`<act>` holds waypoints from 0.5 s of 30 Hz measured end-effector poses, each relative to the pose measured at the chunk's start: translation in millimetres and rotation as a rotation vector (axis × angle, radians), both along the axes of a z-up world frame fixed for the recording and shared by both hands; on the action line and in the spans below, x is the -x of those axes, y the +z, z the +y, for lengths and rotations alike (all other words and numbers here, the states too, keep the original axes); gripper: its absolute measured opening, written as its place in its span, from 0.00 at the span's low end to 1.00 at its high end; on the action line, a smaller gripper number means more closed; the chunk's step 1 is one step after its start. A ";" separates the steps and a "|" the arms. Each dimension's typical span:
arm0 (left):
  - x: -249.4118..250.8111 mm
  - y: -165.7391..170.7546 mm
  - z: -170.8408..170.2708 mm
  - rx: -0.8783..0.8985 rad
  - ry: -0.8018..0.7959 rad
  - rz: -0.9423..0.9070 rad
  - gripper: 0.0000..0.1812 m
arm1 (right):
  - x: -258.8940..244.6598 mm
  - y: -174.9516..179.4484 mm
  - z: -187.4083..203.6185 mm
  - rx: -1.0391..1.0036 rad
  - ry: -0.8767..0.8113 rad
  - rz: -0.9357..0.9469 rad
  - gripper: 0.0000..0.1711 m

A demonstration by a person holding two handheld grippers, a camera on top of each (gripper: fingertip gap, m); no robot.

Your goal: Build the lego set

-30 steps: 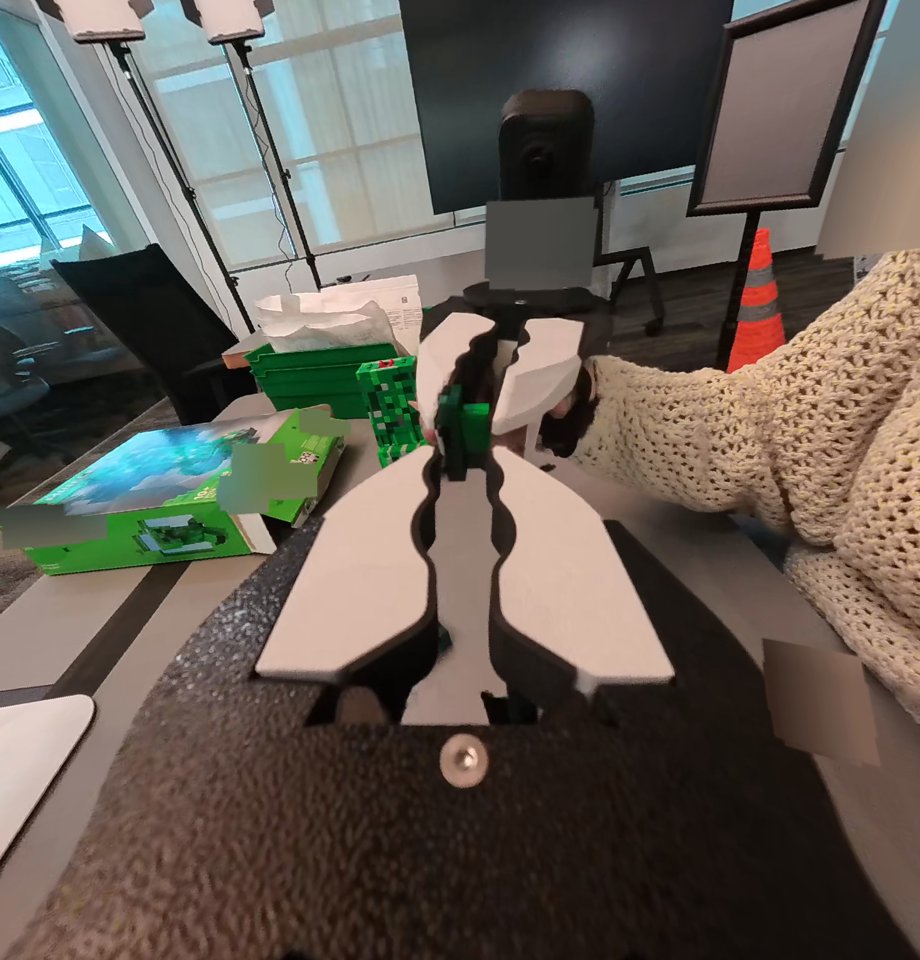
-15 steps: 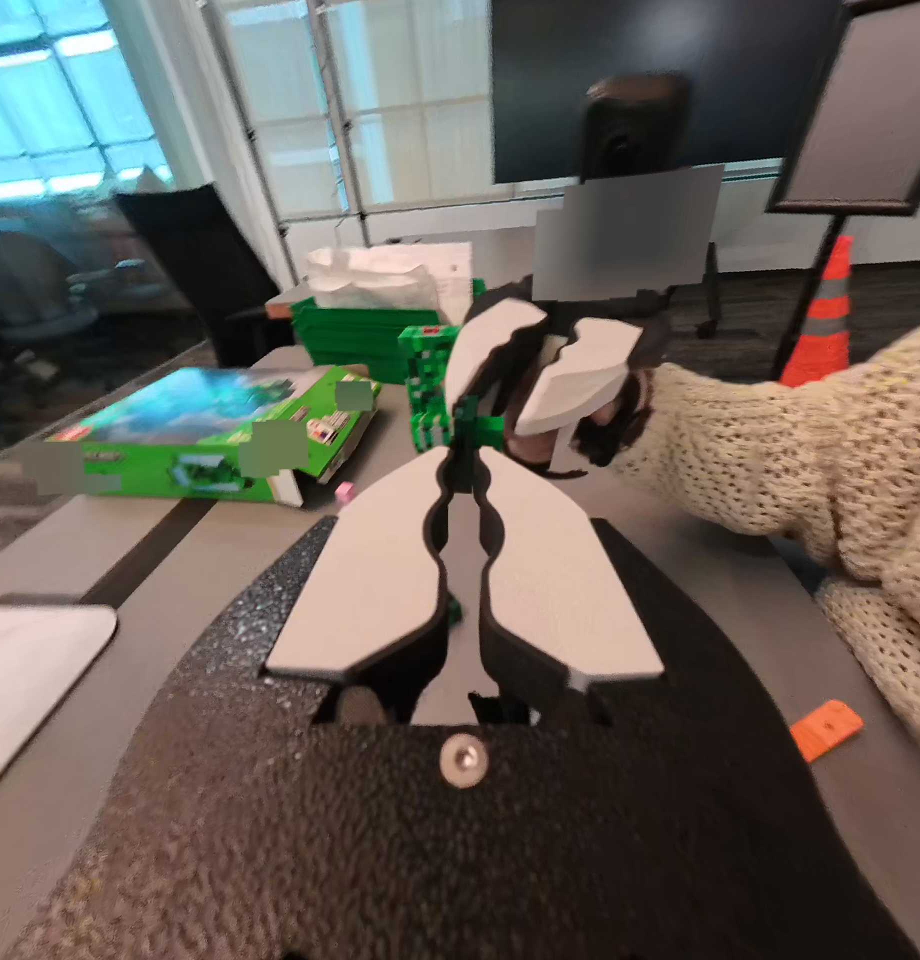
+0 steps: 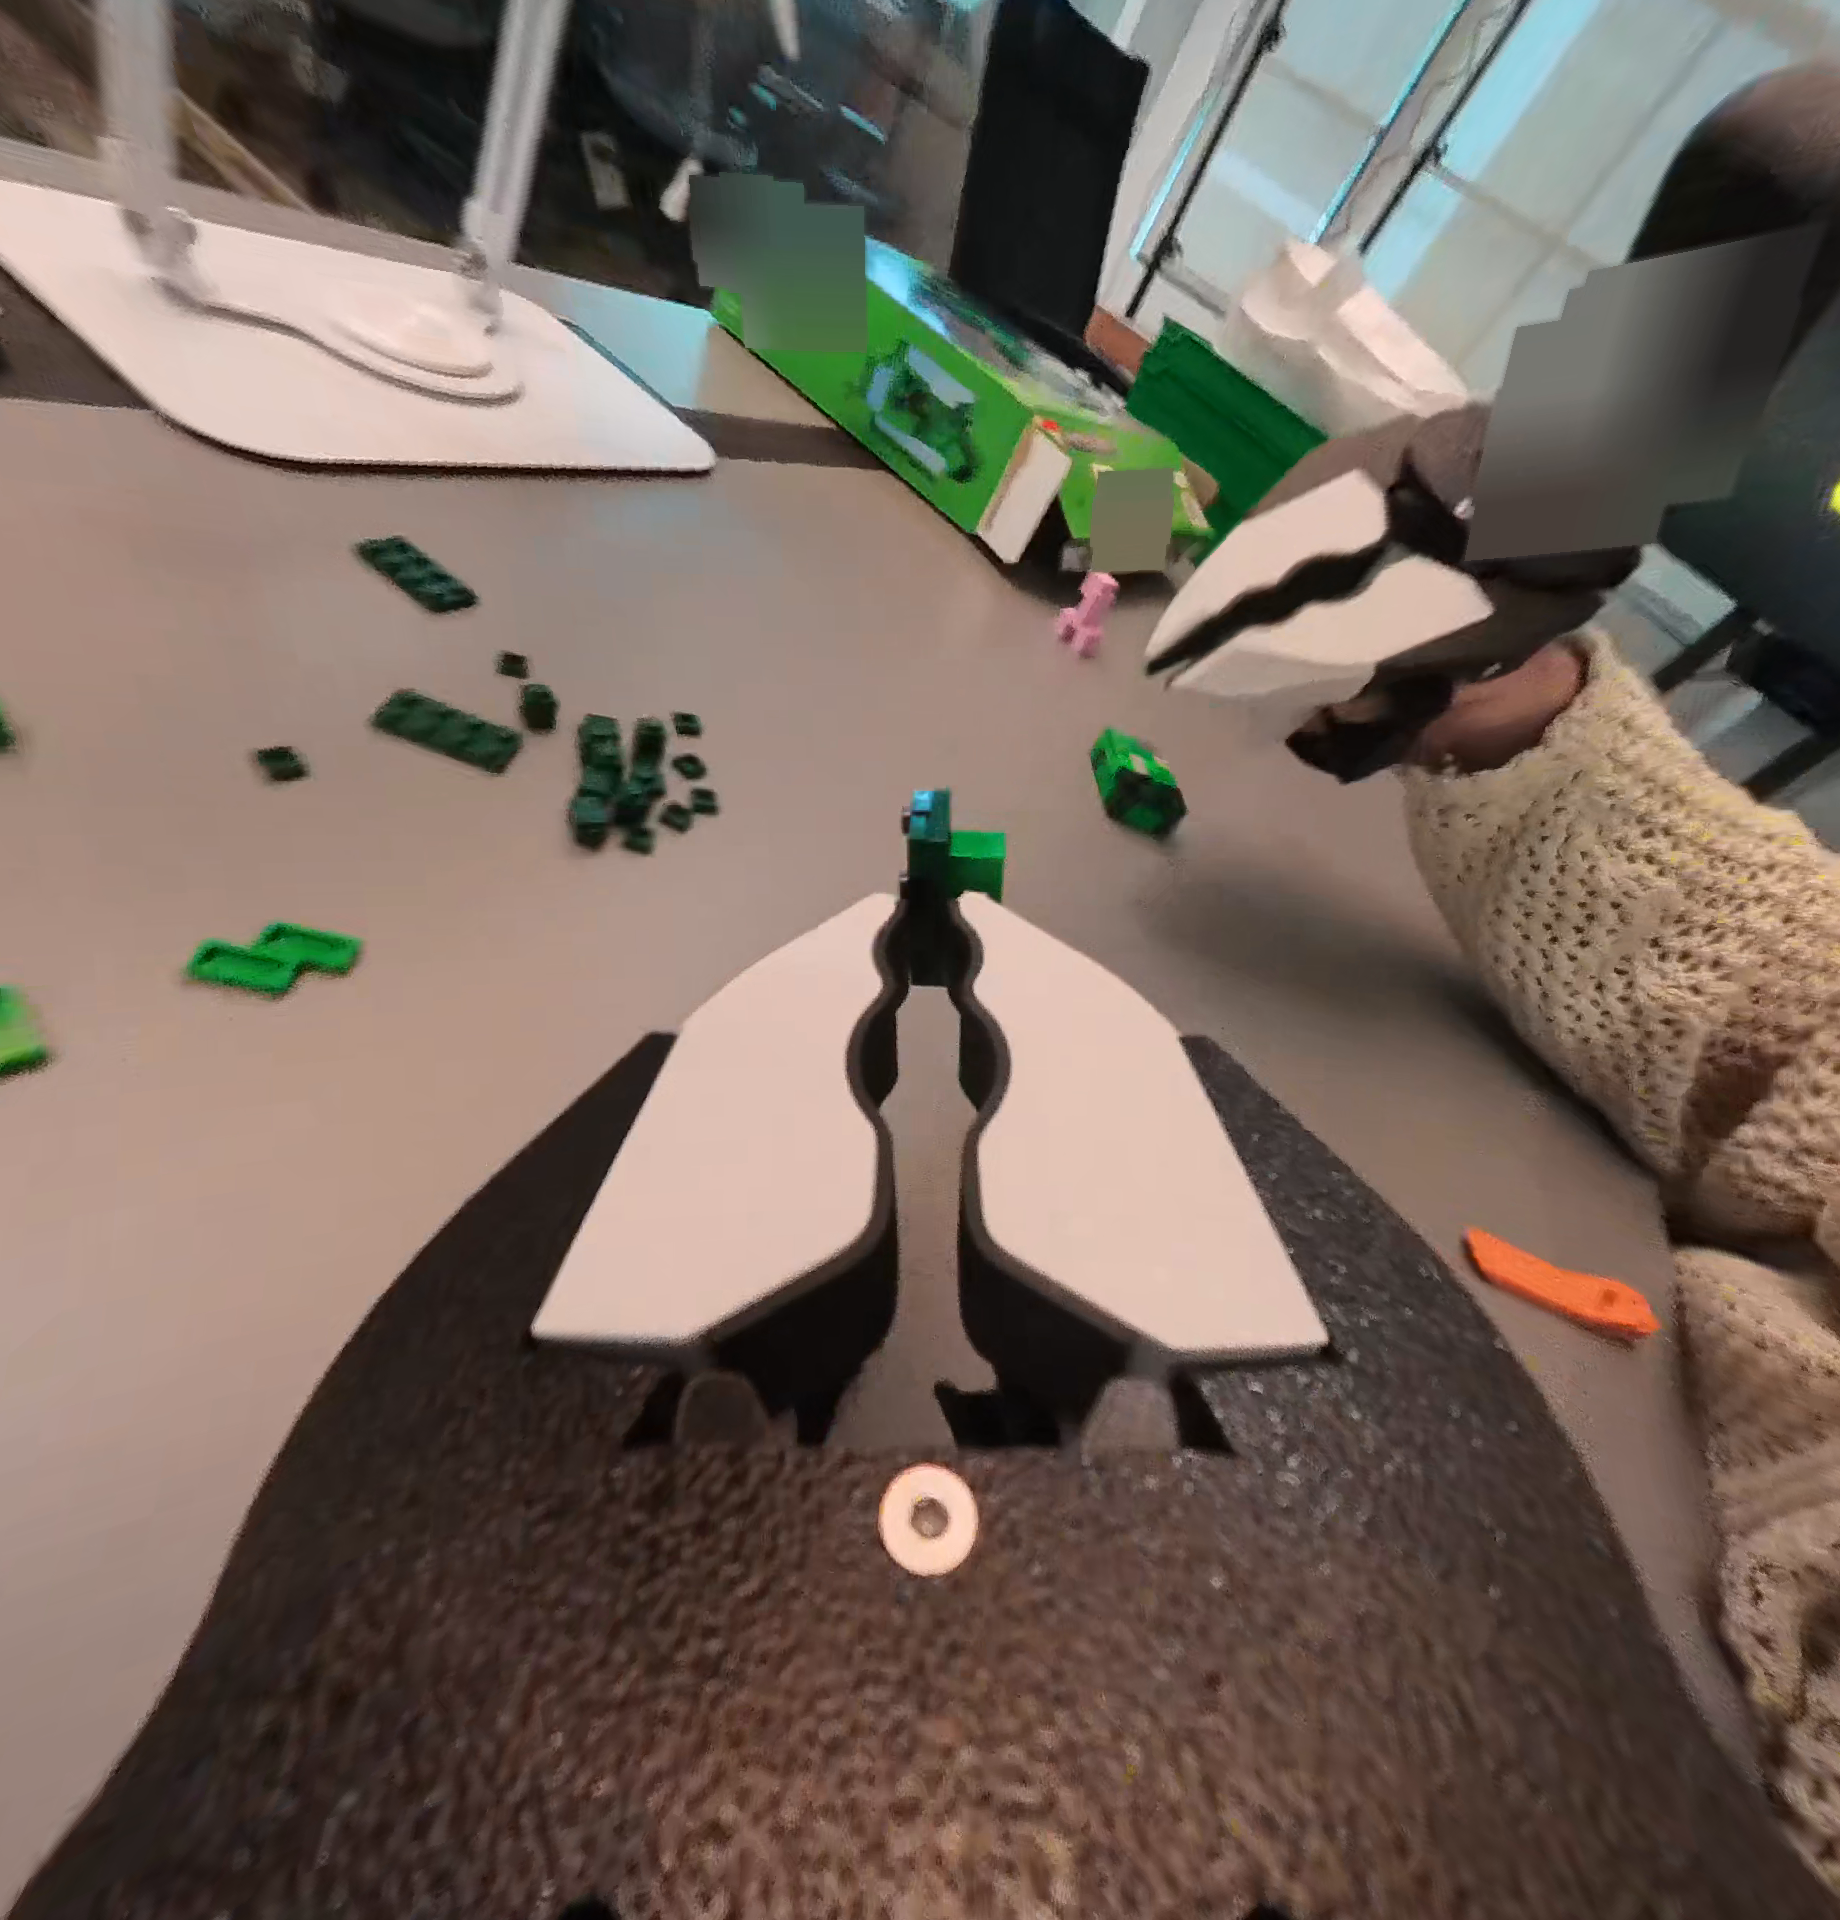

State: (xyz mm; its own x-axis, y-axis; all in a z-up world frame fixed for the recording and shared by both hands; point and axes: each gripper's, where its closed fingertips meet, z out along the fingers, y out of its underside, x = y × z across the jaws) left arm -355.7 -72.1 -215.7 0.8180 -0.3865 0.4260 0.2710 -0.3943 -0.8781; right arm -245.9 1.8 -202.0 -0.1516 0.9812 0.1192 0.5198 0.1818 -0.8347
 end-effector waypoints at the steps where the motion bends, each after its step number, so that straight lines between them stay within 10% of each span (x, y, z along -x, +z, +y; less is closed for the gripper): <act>1: 6.0 0.3 -0.5 -0.006 0.018 -0.030 0.03 | 6.6 -9.1 2.0 -0.002 0.024 -0.060 0.04; 15: 13.9 -2.3 7.2 -0.025 0.072 -0.149 0.04 | 109.6 -54.7 64.2 -0.090 0.120 -0.166 0.04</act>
State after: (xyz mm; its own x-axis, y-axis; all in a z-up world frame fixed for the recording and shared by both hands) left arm -369.6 -64.9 -218.0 0.7724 -0.3414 0.5356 0.4255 -0.3479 -0.8354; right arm -355.5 66.0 -256.7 -0.2910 0.9417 0.1691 0.6188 0.3201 -0.7174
